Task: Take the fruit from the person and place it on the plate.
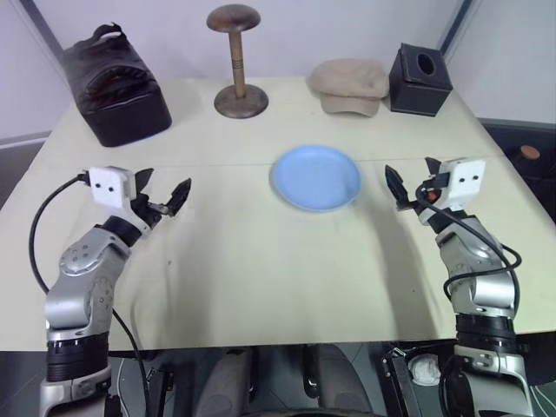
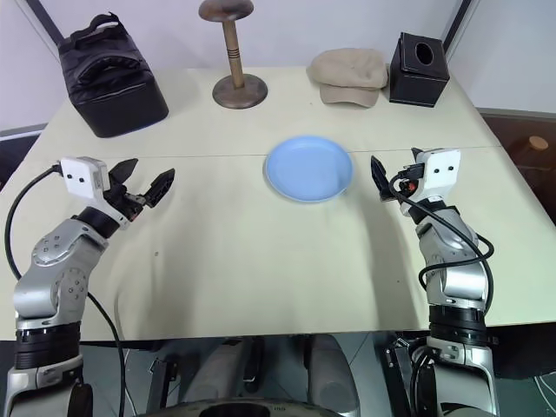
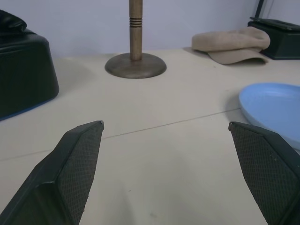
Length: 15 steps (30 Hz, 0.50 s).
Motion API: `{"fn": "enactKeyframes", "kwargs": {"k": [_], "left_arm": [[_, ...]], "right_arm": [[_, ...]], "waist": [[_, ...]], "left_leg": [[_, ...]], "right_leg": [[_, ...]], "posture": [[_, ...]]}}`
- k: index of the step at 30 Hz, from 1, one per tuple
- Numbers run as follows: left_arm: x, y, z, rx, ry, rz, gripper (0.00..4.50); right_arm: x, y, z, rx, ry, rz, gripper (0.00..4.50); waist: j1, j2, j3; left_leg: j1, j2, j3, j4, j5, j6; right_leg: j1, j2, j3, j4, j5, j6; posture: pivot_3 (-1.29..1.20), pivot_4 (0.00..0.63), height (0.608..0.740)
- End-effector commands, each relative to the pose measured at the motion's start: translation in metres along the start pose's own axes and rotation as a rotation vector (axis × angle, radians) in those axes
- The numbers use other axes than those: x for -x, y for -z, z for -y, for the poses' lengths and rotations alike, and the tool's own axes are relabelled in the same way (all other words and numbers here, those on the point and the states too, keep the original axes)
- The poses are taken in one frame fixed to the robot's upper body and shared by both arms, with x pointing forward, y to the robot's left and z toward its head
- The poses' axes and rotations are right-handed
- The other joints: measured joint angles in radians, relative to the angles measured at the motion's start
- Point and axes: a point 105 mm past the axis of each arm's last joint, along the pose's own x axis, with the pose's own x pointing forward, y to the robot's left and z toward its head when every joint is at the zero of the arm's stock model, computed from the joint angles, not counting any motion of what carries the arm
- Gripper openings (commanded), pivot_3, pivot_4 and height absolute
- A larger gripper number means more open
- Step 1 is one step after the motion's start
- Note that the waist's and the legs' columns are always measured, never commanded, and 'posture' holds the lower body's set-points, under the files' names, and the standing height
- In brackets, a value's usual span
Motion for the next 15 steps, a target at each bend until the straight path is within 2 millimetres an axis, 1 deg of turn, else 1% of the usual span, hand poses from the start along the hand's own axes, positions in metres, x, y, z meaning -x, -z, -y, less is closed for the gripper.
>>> {"fn": "enactKeyframes", "kwargs": {"k": [1,15], "left_arm": [[-0.0001,-0.0144,-0.0012,-0.027,0.006,0.047,4.5],[-0.0029,-0.0179,-0.0044,-0.039,-0.013,0.062,4.5]], "right_arm": [[-0.001,-0.013,0.002,0.022,0.005,0.05,4.46],[-0.0034,-0.0116,0.0025,0.02,0.007,0.054,4.46]], "waist": [[0.0,0.0,0.0],[0.0,0.0,0.0]], "left_leg": [[0.0,0.0,0.0,0.0,0.0,0.0],[0.0,0.0,0.0,0.0,0.0,0.001]], "right_leg": [[0.0,0.0,0.0,0.0,0.0,0.0],[0.001,0.0,0.0,-0.001,0.0,0.0]], "posture": [[0.0,0.15,0.74],[0.0,0.15,0.74]]}}
